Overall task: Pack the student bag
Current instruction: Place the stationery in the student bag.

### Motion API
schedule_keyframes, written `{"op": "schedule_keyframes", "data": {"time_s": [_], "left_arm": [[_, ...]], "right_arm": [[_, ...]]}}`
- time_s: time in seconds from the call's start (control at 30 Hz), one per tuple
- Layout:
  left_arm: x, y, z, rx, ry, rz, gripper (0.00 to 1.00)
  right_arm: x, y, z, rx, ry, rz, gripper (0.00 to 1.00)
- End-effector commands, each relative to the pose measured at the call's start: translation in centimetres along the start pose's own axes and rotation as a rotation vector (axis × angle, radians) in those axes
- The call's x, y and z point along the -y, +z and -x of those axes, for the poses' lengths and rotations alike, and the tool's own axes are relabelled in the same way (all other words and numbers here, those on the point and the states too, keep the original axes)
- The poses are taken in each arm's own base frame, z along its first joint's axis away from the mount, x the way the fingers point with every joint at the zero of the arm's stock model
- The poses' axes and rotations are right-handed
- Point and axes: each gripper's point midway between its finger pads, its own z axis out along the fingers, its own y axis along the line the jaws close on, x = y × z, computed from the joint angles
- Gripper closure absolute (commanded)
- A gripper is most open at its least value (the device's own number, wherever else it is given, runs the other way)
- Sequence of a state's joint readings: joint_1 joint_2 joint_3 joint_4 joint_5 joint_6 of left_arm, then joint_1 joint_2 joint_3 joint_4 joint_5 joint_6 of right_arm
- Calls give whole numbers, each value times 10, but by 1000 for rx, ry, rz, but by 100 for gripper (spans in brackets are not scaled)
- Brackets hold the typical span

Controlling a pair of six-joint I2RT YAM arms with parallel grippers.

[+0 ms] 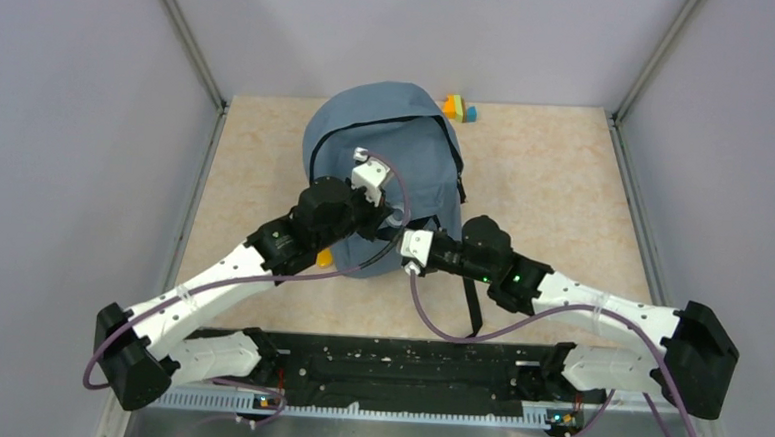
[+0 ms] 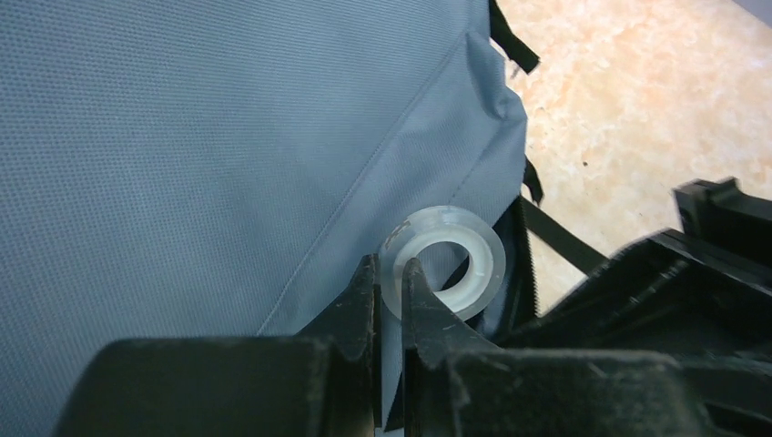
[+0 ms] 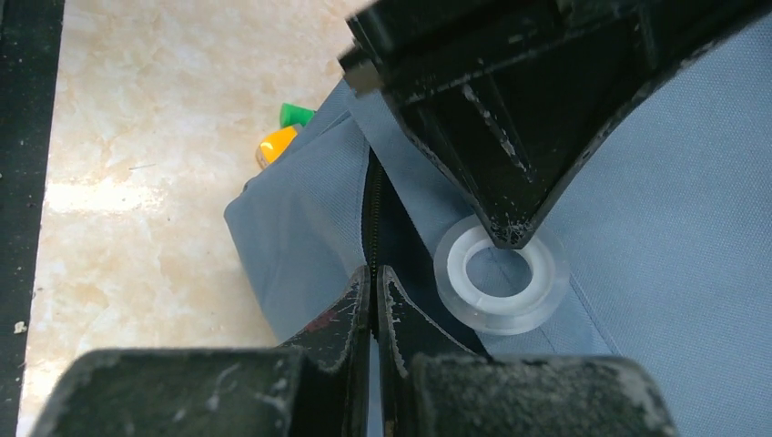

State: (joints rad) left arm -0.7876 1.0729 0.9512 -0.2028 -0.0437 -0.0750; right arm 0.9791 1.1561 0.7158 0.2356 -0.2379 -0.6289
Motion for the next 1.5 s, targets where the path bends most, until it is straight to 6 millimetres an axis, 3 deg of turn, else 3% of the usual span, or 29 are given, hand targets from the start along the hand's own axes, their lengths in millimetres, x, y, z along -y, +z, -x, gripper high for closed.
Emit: {"op": "schedule_keyframes", "data": {"time_s": [0.0,0.4,0.6,0.7,0.93,1.17,1.3,1.47], "left_arm": [[-9,5,33,125,9,60,100],[-1,13,-21,15,64,4,100],[5,8,-32,2,52,-26,100],[5,6,-32,1,44,-23,89],[-1,-1,-18,23,35,13,53],[-10,-37,0,90,-11,62,30],[-15,-61,-18,-2,-66,89,28],[-47,-77,-62,-144,-230,217,27]], "right_arm": [[0,-9,35,108,6,14,100],[3,-15,41,130,-2,-8,100],[3,-14,41,132,0,-7,100],[3,-14,41,133,0,-6,100],[4,-13,40,129,5,-11,100],[8,-14,34,116,13,-53,100],[21,-17,28,86,52,-138,100],[34,-20,25,63,101,-215,100]]}}
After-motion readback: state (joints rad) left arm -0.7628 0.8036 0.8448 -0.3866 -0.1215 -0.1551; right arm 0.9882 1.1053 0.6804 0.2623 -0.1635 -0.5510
